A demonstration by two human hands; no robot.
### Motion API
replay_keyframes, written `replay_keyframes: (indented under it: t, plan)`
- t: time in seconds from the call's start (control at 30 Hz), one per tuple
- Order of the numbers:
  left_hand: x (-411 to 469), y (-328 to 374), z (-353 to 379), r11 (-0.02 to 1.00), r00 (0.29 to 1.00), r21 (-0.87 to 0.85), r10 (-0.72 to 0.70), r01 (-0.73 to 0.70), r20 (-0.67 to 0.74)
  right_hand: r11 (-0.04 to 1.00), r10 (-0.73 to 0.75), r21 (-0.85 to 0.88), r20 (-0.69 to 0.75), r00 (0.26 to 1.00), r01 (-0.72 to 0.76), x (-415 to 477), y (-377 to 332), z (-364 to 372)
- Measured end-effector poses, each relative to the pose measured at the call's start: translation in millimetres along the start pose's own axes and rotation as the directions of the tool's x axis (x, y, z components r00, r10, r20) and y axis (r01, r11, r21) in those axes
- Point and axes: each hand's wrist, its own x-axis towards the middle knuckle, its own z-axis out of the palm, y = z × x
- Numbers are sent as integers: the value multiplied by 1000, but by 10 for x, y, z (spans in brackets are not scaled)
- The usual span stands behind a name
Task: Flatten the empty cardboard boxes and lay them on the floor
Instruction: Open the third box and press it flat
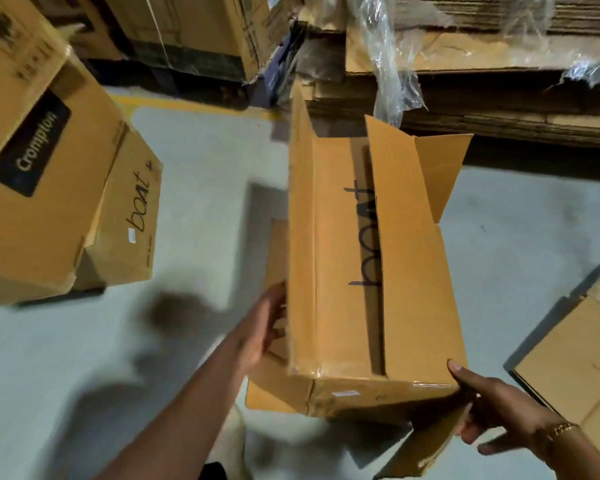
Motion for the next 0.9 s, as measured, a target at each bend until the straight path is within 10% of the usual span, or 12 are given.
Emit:
replay_keyframes:
  t: [0.4,0.67,0.8,0.9]
  plan:
    - [-29,-143,73,795,887,540,-427,276,177,988,-76,114,-241,967,106,4,-247,411]
    - [363,-286,66,955,995,280,-97,94,-3,991,-78,97,-147,986,92,355,-316,176]
    - [637,-302,-337,889,987,430,-128,156,-92,988,-112,-103,32,993,115,502,-235,-103]
    - [937,-412,-641,807,973,577,11,126,-228,922,-241,-339,-117,964,189,784,-208,-304]
